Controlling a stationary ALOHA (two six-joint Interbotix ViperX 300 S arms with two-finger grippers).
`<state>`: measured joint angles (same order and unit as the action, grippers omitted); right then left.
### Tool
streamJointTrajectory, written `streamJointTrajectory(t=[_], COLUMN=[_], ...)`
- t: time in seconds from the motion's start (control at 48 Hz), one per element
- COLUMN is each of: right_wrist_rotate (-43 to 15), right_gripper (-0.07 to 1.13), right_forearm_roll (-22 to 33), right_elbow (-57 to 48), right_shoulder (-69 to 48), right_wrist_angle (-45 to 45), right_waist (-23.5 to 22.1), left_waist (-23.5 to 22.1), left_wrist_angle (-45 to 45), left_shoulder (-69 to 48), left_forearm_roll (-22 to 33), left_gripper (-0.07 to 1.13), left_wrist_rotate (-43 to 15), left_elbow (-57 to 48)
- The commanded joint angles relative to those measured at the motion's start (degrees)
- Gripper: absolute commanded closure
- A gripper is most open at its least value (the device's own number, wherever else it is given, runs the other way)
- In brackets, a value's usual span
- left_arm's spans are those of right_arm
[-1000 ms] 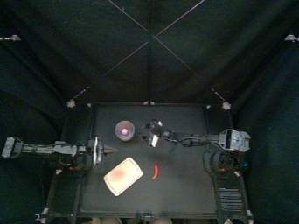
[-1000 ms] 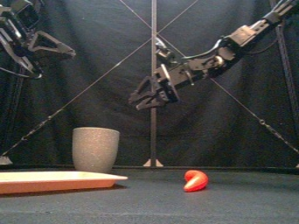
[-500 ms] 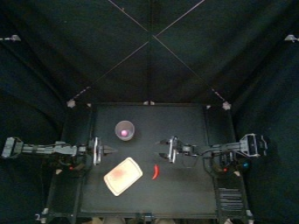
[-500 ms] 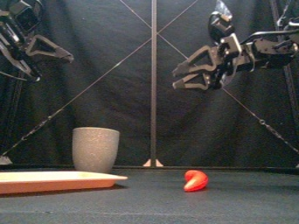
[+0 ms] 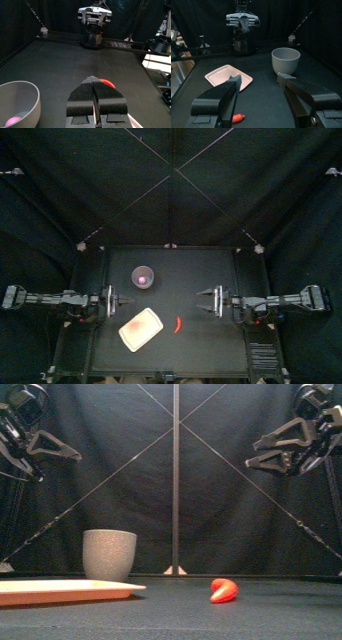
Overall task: Pick the pink ball then place it in the grey bowl
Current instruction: Drop pink ball in the grey bowl and return to neutral
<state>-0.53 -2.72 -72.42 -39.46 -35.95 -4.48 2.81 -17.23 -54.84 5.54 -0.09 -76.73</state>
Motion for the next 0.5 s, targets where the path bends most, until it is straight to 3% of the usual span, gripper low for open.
streamJointTrajectory(t=[0.021,0.5], right_wrist_rotate=[-0.09,-0.18], right_gripper=[0.12,0.12], right_forearm_roll=[-0.18,-1.93], right_elbow=[-2.11,-2.37], right_shoulder=[-3.96,-6.24], right_wrist_angle=[0.44,6.59], right_waist=[-1.05,-2.37], left_waist=[0.18,0.26], left_wrist_angle=[-0.44,-0.44], left_shoulder=[0.26,0.18], left_forearm_roll=[0.00,0.00], left_gripper=[1.04,1.04], left_wrist_rotate=[0.00,0.09], left_elbow=[0.70,-0.26])
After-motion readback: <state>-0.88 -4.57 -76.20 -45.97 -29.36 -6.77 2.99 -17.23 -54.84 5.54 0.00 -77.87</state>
